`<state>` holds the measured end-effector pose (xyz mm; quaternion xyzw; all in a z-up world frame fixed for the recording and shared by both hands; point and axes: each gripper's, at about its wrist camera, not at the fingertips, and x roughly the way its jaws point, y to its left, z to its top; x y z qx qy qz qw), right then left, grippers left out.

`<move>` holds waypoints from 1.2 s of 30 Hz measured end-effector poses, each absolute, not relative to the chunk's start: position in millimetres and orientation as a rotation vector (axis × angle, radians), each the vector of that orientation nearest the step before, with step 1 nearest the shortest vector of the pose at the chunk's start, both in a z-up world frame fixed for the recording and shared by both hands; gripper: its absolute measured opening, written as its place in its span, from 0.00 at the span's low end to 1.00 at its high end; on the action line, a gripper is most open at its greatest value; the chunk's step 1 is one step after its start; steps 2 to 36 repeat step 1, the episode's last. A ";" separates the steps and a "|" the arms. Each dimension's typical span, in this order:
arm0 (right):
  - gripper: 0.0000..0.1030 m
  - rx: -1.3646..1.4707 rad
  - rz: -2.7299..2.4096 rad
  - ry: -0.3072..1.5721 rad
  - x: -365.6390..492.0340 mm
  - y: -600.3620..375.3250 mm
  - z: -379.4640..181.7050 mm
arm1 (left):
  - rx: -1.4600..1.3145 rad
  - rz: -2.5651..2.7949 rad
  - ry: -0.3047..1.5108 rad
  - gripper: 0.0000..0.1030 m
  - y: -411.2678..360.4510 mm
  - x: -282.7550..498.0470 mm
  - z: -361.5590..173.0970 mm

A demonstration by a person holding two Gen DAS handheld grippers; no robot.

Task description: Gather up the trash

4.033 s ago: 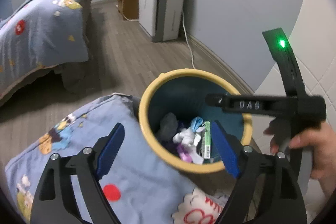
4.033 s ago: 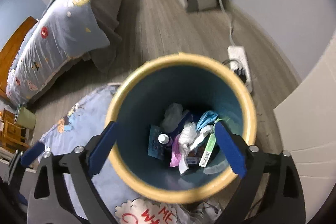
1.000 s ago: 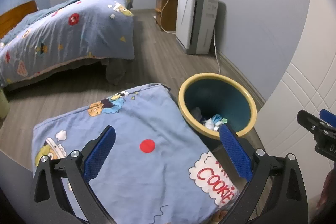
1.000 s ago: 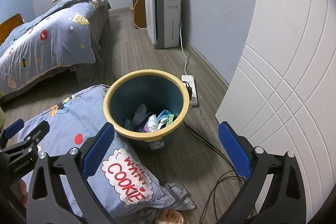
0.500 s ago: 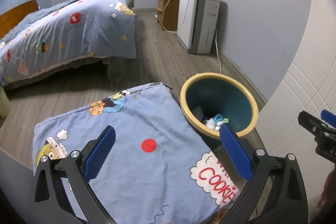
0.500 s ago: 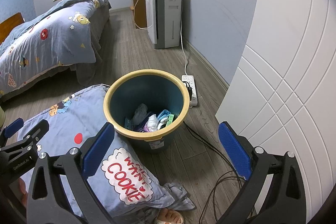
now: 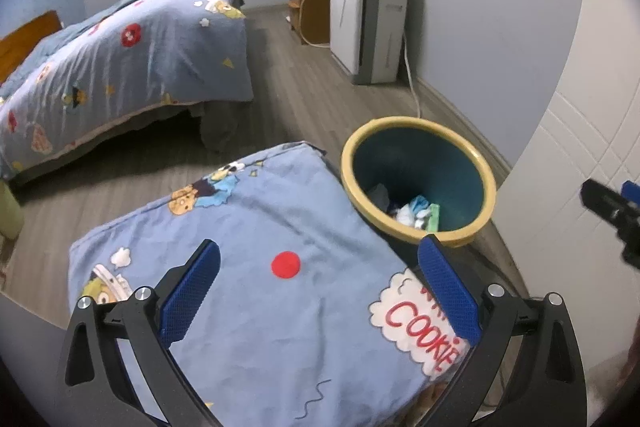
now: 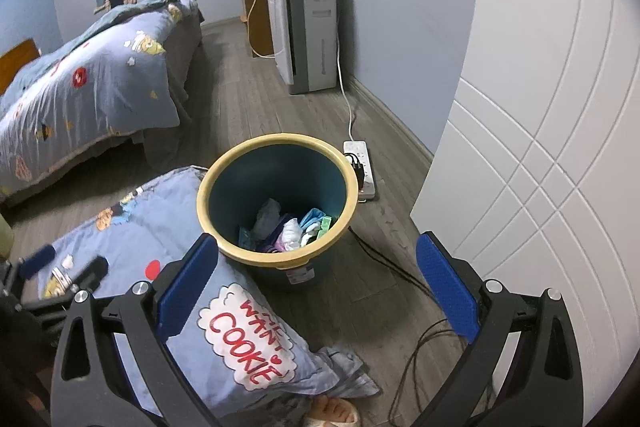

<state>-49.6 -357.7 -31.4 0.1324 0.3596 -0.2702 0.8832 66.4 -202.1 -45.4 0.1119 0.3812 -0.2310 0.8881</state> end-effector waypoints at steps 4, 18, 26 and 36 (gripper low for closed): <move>0.95 0.291 -0.564 0.743 -51.3 -358.9 -30.0 | 0.235 -0.482 0.795 0.95 -202.2 66.3 -46.9; 0.95 0.291 -0.564 0.743 -51.3 -358.9 -30.0 | 0.235 -0.482 0.795 0.95 -202.2 66.3 -46.9; 0.95 0.291 -0.564 0.743 -51.3 -358.9 -30.0 | 0.235 -0.482 0.795 0.95 -202.2 66.3 -46.9; 0.95 0.291 -0.564 0.743 -51.3 -358.9 -30.0 | 0.235 -0.482 0.795 0.95 -202.2 66.3 -46.9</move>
